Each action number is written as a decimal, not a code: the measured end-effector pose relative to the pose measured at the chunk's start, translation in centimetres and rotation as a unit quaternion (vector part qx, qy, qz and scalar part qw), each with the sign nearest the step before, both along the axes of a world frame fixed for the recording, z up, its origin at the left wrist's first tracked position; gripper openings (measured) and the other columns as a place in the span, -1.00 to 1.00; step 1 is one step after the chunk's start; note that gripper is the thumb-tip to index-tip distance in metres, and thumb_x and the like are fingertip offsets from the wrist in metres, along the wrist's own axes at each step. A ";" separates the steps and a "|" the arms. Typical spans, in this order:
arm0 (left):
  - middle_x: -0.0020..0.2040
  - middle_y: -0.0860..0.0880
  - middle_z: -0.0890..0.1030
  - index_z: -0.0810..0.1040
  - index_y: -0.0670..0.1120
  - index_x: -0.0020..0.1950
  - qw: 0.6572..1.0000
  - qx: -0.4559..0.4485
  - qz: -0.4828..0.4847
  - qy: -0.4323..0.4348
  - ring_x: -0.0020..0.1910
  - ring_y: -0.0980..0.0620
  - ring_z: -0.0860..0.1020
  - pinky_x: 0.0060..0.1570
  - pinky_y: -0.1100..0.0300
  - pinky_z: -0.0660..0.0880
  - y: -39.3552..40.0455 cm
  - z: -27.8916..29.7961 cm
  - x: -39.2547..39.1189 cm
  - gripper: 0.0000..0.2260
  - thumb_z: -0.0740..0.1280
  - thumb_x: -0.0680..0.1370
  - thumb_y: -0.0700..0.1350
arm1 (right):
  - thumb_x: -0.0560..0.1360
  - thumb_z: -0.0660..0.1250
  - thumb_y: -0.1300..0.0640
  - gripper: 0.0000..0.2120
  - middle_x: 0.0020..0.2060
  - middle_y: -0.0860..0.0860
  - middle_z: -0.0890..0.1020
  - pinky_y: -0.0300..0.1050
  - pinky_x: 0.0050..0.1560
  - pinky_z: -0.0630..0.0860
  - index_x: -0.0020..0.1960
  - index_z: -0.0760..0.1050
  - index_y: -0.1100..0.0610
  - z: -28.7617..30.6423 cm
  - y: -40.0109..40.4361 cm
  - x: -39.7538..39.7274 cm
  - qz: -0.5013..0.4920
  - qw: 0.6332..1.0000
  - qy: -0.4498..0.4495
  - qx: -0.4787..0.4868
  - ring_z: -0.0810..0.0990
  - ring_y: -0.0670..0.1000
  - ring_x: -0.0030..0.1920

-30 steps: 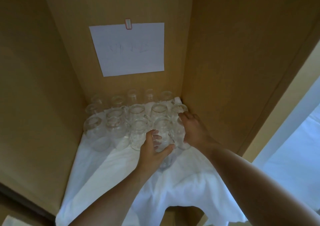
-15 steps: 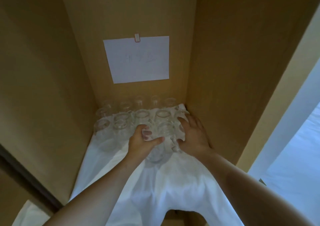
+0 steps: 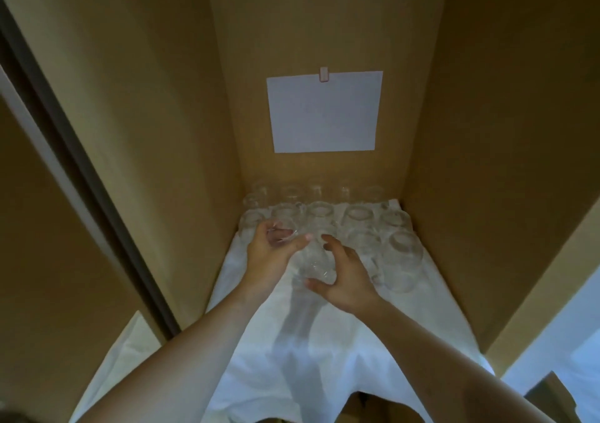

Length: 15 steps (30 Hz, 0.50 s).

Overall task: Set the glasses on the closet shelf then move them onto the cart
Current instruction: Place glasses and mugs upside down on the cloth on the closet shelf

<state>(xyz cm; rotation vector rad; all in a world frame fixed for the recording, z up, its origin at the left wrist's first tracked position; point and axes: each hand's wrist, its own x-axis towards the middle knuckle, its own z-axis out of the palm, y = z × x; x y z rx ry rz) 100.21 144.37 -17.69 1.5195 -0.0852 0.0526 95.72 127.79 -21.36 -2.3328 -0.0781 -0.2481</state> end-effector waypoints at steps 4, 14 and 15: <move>0.07 -0.09 0.63 0.45 0.00 0.19 0.999 -0.029 0.002 0.018 0.06 -0.04 0.65 0.06 -0.05 0.57 2.5 -0.4 -0.5 -0.26 0.65 0.11 0.15 | 0.27 0.65 -0.10 -0.04 0.24 -0.05 0.54 -0.03 0.27 0.51 0.54 0.23 -0.07 -0.4 2.1 0.9 0.018 0.995 0.059 0.080 0.52 -0.02 0.28; 0.23 -0.01 0.52 0.44 0.04 0.33 0.997 0.064 0.017 0.047 0.24 -0.04 0.51 0.21 0.08 0.51 7.1 -3.3 -1.2 -0.24 0.64 0.21 0.16 | 0.19 0.72 0.09 -0.16 0.17 -0.01 0.49 -0.43 -0.11 0.43 0.40 0.46 -0.09 -0.6 2.5 1.2 0.013 0.998 0.044 0.035 0.50 -0.02 0.17; 0.26 0.00 0.50 0.41 0.05 0.37 0.995 0.085 0.022 0.049 0.25 -0.03 0.49 0.20 0.11 0.49 7.5 -3.7 -1.2 -0.24 0.65 0.27 0.14 | 0.19 0.72 0.10 -0.17 0.17 0.00 0.46 -0.40 -0.08 0.46 0.39 0.47 -0.09 -0.4 2.4 1.2 0.013 0.999 0.039 0.030 0.50 -0.03 0.14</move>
